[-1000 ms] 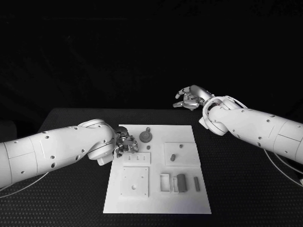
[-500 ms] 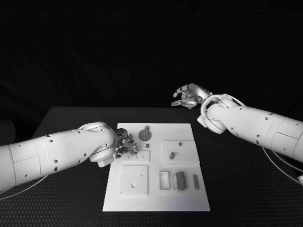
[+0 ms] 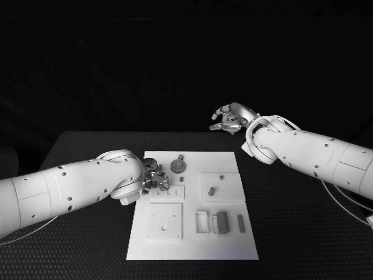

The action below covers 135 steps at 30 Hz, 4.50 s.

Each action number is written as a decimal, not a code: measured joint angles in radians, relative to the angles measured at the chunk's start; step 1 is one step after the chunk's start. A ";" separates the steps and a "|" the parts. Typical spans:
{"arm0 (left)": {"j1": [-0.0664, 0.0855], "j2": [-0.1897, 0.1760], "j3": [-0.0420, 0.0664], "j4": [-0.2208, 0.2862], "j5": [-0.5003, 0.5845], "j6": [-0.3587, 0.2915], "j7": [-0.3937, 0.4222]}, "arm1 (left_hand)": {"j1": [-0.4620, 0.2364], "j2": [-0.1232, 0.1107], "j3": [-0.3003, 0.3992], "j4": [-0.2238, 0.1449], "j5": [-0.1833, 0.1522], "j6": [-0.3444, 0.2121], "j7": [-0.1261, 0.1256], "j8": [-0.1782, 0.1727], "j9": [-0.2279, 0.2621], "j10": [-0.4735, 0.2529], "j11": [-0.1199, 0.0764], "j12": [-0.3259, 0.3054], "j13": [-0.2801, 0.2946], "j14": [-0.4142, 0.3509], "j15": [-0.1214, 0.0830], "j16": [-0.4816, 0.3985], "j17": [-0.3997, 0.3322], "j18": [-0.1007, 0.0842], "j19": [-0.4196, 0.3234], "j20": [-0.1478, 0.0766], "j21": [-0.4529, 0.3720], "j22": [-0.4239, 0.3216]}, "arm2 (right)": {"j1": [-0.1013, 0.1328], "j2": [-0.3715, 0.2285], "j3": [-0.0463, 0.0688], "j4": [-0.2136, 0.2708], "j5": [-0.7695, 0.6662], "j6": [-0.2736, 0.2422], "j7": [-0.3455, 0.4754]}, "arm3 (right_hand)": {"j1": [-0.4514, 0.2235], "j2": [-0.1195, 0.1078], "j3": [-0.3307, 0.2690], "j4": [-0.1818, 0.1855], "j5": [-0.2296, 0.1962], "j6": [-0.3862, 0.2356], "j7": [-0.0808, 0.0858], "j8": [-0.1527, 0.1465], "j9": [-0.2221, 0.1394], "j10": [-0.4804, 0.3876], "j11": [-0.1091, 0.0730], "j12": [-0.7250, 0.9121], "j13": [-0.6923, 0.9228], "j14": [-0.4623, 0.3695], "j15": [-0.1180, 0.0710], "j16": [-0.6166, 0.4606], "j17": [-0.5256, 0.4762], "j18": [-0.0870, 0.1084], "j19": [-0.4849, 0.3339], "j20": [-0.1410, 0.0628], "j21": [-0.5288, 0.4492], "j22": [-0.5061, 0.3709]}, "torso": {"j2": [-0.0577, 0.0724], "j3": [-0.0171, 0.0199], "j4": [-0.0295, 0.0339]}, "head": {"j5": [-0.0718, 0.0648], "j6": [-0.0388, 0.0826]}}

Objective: Assemble the parts on the task board

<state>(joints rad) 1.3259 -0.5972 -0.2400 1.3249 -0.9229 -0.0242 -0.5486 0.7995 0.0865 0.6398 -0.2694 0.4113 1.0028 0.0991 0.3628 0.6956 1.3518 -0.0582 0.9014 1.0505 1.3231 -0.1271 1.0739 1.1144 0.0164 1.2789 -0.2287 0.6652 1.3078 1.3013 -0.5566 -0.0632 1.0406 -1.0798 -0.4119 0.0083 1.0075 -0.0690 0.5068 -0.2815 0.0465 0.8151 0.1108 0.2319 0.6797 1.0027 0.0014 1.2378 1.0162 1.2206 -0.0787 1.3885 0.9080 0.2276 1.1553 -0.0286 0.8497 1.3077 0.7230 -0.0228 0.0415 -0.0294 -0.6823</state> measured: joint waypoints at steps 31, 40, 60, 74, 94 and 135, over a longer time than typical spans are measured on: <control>-0.019 0.028 0.001 -0.030 -0.010 0.022 0.001 | -0.012 -0.003 0.006 -0.002 -0.010 0.000 0.000 -0.013 0.020 0.003 -0.004 0.008 -0.021 -0.012 0.000 0.038 -0.050 0.000 -0.005 -0.005 0.004 0.000 | 0.000 0.004 0.000 0.005 0.000 0.004 0.001 | 0.004 0.004 0.000 0.000 0.000 -0.001 0.001 0.000 -0.001 0.000 0.000 0.000 0.000 0.000 0.000 0.000 0.000 0.003 0.000 0.000 0.000 0.000 | 0.001 -0.0002 0.0005 | -0.010 -0.003; -0.020 0.029 0.002 -0.031 -0.011 0.028 0.001 | -0.012 -0.003 0.005 -0.002 -0.002 0.001 -0.001 -0.015 0.028 0.004 -0.007 0.012 -0.029 -0.014 0.000 0.053 -0.068 0.000 -0.005 -0.005 0.008 0.000 | 0.000 0.004 0.000 0.005 0.000 0.005 0.001 | 0.005 0.005 0.003 -0.003 0.000 0.000 0.000 -0.004 -0.002 0.000 0.000 0.000 -0.001 0.000 0.000 0.000 0.000 0.003 0.000 0.000 0.000 0.000 | 0.000 -0.0001 0.0000 | -0.009 -0.004; -0.020 0.029 0.002 -0.033 -0.041 0.052 0.001 | -0.044 -0.004 0.003 -0.002 0.099 0.003 -0.003 0.006 0.060 0.019 -0.027 0.023 -0.056 -0.021 0.000 0.099 -0.126 0.000 -0.009 -0.009 0.023 0.000 | 0.000 0.005 0.000 0.007 0.000 0.008 0.001 | 0.009 0.009 0.003 -0.003 0.000 0.001 -0.001 -0.004 -0.002 0.000 0.000 0.000 -0.001 0.000 0.000 0.000 0.000 0.004 -0.002 0.002 0.000 0.000 | 0.001 0.0001 -0.0007 | -0.007 -0.007; -0.022 0.042 0.002 -0.045 -0.057 0.055 0.001 | -0.055 -0.010 0.000 -0.001 0.103 0.011 -0.010 0.018 0.077 0.021 -0.029 0.028 -0.062 -0.026 -0.005 0.108 -0.139 0.000 -0.011 -0.011 0.023 0.000 | 0.000 0.005 0.000 0.008 0.000 0.009 0.001 | 0.013 0.013 0.003 -0.003 0.000 0.001 -0.001 -0.004 -0.002 0.000 0.000 0.000 -0.001 0.000 0.000 0.000 0.000 0.004 -0.002 0.002 0.000 0.000 | 0.001 0.0005 -0.0006 | -0.008 -0.009; -0.022 0.056 0.003 -0.043 -0.129 0.074 -0.004 | -0.058 -0.008 -0.002 -0.005 0.118 0.018 -0.014 0.031 0.090 0.037 -0.045 0.035 -0.079 -0.027 -0.005 0.134 -0.170 0.000 -0.007 -0.007 0.032 0.000 | 0.000 0.004 0.000 0.009 0.000 0.012 0.001 | 0.017 0.017 0.003 -0.003 0.000 0.001 -0.001 -0.004 -0.001 0.000 0.000 0.000 -0.001 0.000 0.000 0.000 0.000 0.004 -0.002 0.002 0.000 0.000 | 0.000 0.0006 -0.0003 | -0.008 -0.013; -0.037 0.074 0.004 -0.050 -0.208 0.084 -0.016 | -0.130 -0.055 -0.066 0.055 0.002 0.116 -0.072 0.043 0.106 0.046 -0.055 0.035 -0.101 -0.067 -0.039 0.166 -0.229 0.008 0.017 -0.023 0.032 0.000 | 0.000 0.006 0.000 0.009 0.000 0.022 0.001 | 0.021 0.020 0.000 -0.006 0.000 0.001 -0.001 -0.007 -0.002 0.000 0.000 0.000 -0.001 0.000 0.000 0.000 0.000 0.004 -0.002 0.002 0.000 0.000 | 0.000 -0.0008 0.0007 | -0.012 -0.017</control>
<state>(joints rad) 1.2888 -0.5235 -0.2364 1.2748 -1.1309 0.0597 -0.5642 0.6694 0.0317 0.5738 -0.2148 0.4133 1.1183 0.0270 0.4063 0.8017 1.3976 -0.1128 0.9361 0.9490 1.2556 -0.1661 1.2399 0.8856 0.0239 1.2961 -0.2514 0.6967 1.3080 1.3012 -0.5508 -0.0631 1.0494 -1.0794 -0.3898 0.0095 1.0282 -0.0486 0.5067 -0.2870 0.0465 0.8161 0.1098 0.2245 0.6775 1.0025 0.0016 1.2378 1.0157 1.2208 -0.0789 1.3886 0.9081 0.2315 1.1534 -0.0267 0.8498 1.3075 0.7234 -0.0236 0.0422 -0.0417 -0.6995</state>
